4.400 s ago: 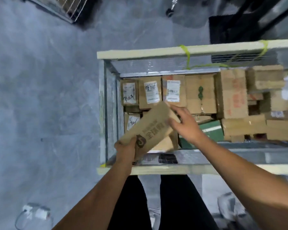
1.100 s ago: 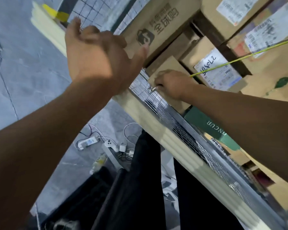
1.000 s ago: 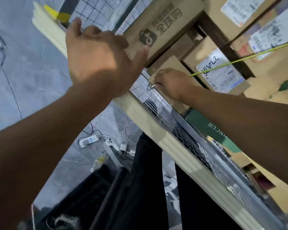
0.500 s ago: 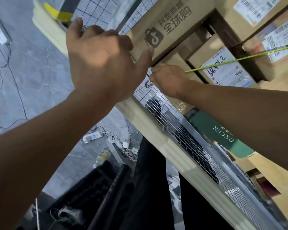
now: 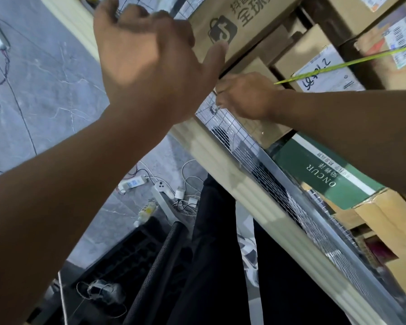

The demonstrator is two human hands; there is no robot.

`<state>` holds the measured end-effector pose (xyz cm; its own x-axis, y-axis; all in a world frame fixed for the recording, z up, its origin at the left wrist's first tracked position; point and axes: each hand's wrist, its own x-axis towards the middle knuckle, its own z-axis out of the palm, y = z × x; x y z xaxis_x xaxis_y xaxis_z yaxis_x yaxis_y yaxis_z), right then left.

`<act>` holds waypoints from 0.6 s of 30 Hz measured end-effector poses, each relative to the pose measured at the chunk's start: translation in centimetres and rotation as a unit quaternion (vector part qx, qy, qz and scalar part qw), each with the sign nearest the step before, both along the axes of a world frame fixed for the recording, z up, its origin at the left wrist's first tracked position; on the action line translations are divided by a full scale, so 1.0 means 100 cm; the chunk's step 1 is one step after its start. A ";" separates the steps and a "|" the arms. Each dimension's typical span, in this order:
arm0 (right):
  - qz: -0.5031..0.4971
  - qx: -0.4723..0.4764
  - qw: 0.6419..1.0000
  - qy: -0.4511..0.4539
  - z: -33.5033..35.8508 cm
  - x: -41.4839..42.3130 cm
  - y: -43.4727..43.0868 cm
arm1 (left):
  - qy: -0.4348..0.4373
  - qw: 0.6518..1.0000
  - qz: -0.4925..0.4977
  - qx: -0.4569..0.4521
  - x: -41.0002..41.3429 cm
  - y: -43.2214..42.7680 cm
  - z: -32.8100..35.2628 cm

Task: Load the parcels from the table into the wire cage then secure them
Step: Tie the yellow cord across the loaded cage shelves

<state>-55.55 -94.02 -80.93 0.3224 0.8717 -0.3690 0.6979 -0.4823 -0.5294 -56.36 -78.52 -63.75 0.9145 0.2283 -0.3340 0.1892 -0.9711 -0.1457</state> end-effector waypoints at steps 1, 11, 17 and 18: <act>-0.018 0.001 1.000 -0.003 0.000 -0.002 0.000 | 0.000 1.000 0.001 -0.007 0.000 0.001 -0.001; -0.016 0.037 0.998 0.045 0.007 0.003 0.002 | 0.035 0.983 0.063 -0.171 0.001 0.004 -0.002; -0.010 0.040 0.999 0.027 0.006 0.000 0.005 | 0.031 0.979 0.070 -0.191 -0.001 0.004 -0.003; -0.026 0.042 0.998 0.031 0.005 -0.001 0.004 | 0.029 0.976 0.074 -0.200 -0.001 0.004 -0.006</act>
<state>-55.63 -93.61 -80.43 0.3464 0.8831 -0.3165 0.6387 -0.4691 -0.6100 -56.49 -78.15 -64.39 0.8579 0.1968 -0.4747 0.3346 -0.9150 0.2253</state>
